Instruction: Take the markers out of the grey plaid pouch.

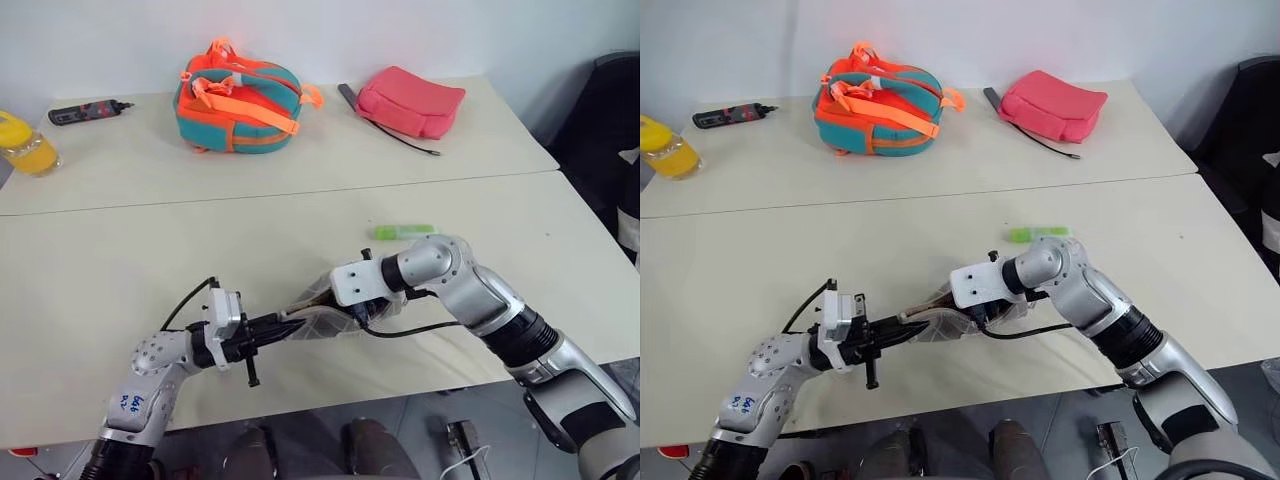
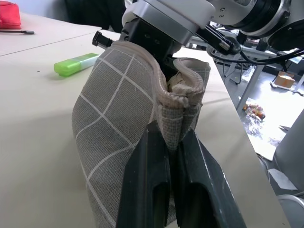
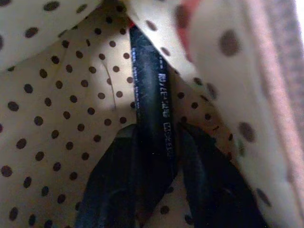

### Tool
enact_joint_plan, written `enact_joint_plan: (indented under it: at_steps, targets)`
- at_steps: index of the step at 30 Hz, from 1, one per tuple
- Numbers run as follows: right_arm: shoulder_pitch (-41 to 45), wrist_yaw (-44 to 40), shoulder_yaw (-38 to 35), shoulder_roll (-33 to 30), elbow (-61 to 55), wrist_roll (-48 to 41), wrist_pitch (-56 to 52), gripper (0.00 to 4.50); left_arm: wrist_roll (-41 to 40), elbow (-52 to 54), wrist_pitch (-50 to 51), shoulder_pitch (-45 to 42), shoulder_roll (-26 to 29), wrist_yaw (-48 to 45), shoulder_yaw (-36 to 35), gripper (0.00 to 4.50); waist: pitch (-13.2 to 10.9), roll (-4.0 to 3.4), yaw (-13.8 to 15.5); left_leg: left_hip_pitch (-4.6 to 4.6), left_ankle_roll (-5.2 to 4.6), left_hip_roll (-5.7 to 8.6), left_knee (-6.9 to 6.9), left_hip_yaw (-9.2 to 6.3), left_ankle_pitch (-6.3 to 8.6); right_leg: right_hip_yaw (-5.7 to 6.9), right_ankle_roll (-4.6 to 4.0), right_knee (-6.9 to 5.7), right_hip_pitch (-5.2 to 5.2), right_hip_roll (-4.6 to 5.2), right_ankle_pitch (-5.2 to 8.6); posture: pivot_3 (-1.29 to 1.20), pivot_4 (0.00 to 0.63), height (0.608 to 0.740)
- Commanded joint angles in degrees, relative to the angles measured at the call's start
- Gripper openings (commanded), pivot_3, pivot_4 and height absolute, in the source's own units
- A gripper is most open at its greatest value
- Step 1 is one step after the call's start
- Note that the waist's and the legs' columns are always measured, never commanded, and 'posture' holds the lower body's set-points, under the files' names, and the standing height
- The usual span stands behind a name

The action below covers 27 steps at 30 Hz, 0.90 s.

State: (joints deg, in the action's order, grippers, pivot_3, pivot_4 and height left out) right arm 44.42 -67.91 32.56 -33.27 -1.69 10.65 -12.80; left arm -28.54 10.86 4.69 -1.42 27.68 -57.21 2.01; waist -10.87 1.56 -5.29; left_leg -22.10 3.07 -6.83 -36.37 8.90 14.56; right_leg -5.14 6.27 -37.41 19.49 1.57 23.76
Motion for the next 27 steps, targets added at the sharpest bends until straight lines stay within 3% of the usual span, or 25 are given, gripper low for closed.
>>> enact_joint_plan:
  at_steps: [1,4,8,18,27]
  targets:
    - [-1.01,-1.25,-2.16,-1.32,-0.69,-0.64,-2.65,1.33,1.42,-0.03,-0.71,1.39,0.87,-1.09,0.54,0.00,0.00,0.00,0.08,0.00,0.00,0.00,0.01,0.00,0.00,0.00,0.00,0.00,0.00,0.00,0.00,0.00,0.150,0.740]
    - [-0.42,-1.92,-4.67,-0.65,-1.55,-3.70,-5.01,1.33,2.72,-0.91,-2.27,1.40,0.84,-0.19,0.11,0.00,0.00,0.00,0.24,-0.01,0.00,0.00,0.05,0.00,0.00,0.00,0.00,0.01,0.03,0.00,0.00,0.00,0.150,0.740]
    - [0.56,-0.35,-5.65,-0.84,0.01,-3.37,-3.71,0.58,2.38,-1.10,-2.33,1.20,0.82,-0.32,0.05,0.00,0.00,0.00,0.28,-0.03,0.00,0.00,0.08,0.00,0.00,0.00,0.00,0.01,0.07,0.00,0.00,0.00,0.150,0.740]
    - [3.91,-2.75,-10.74,-2.34,-0.75,-9.84,-7.17,0.57,3.54,-2.00,-4.14,0.62,0.72,0.01,-0.22,0.00,-0.02,0.01,0.41,-0.11,0.00,0.02,0.09,0.01,0.00,0.00,0.00,0.02,0.14,0.02,0.00,0.00,0.150,0.740]
    - [2.49,-2.51,-6.17,-8.99,2.64,-1.90,0.79,0.57,0.28,-5.68,-4.83,-3.23,0.45,2.88,-5.47,0.00,-0.03,0.02,0.38,-0.15,0.00,0.02,0.16,0.04,0.01,0.00,0.01,0.02,0.23,0.03,0.00,0.00,0.150,0.740]
